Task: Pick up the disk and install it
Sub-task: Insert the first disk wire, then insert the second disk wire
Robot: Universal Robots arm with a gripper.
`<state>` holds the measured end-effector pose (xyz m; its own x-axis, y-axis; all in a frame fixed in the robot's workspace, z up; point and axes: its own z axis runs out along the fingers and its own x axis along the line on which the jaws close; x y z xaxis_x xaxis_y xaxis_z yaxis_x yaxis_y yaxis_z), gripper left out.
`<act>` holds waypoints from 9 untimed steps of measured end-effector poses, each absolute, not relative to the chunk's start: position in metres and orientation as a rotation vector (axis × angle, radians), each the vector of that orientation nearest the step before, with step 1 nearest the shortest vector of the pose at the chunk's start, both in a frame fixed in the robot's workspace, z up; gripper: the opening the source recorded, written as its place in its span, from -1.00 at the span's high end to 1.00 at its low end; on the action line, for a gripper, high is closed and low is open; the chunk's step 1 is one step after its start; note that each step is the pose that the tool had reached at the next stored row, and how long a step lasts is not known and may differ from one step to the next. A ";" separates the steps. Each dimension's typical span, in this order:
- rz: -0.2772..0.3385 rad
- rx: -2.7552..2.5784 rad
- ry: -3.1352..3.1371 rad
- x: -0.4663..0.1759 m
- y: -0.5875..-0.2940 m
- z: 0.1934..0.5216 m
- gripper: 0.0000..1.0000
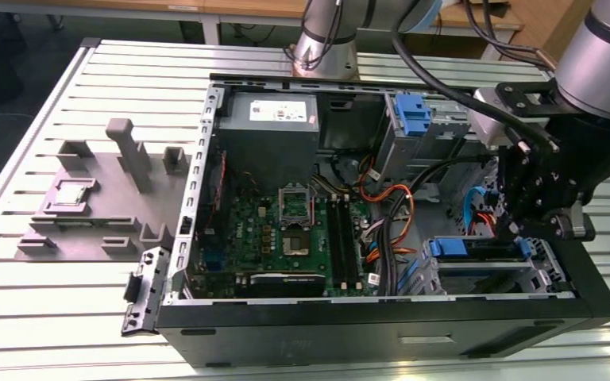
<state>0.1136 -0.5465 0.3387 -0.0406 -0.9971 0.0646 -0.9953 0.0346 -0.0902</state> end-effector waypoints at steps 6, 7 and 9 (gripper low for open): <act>-0.172 -2.164 2.248 0.114 -0.546 0.339 0.79; -0.172 -2.164 2.249 0.114 -0.546 0.339 0.79; -0.172 -2.164 2.249 0.114 -0.546 0.339 0.79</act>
<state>0.1136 -0.5465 0.3387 -0.0412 -0.9971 0.0647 -0.9953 0.0353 -0.0900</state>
